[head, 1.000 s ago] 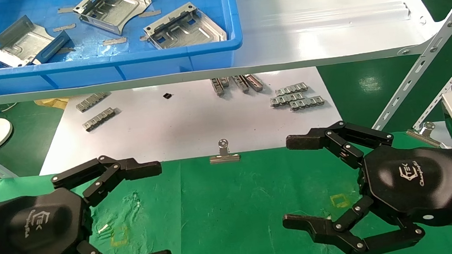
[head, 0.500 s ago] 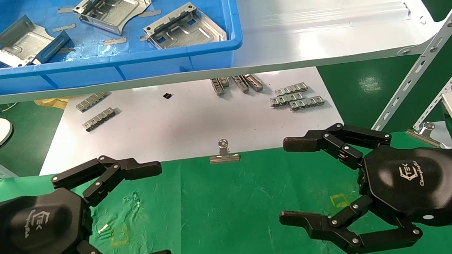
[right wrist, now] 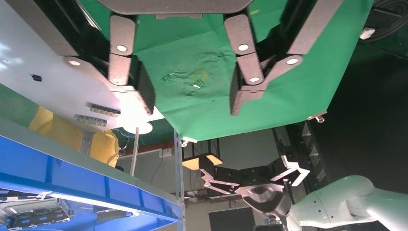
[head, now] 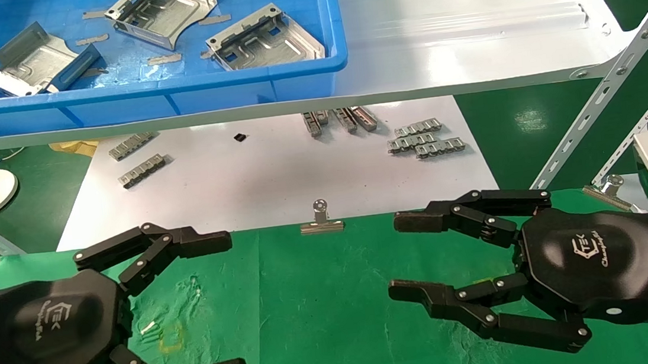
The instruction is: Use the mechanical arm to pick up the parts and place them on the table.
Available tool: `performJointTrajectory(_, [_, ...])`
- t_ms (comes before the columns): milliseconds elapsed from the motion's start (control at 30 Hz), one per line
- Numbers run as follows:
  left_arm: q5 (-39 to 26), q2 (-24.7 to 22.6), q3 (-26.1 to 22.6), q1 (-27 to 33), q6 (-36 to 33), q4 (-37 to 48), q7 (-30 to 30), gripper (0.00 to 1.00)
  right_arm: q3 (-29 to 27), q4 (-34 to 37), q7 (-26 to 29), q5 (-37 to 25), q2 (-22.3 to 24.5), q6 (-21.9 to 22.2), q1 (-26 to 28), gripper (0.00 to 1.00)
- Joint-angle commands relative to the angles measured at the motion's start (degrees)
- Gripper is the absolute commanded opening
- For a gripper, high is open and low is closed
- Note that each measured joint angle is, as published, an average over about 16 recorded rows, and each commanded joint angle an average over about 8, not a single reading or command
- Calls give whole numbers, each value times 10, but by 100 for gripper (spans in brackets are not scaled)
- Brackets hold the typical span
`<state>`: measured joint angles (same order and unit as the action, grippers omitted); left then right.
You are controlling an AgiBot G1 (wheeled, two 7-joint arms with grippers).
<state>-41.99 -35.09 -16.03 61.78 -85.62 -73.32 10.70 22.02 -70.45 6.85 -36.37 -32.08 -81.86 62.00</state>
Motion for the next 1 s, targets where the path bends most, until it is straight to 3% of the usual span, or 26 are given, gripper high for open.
performJointTrajectory(33, [0, 0, 0, 0, 0, 0, 0, 100, 0, 0, 0, 0, 0, 0, 0, 0])
performJointTrajectory(567, [-13, 2, 0, 20, 10, 5, 6, 100, 0, 0, 0, 0, 0, 0, 0, 0])
performJointTrajectory(833, [-78, -26, -9, 154, 57, 62, 25, 100, 0, 0, 0, 0, 0, 0, 0, 0])
performJointTrajectory(1000, [-178, -84, -48, 281, 108, 170, 34, 100, 0, 0, 0, 0, 0, 0, 0, 0])
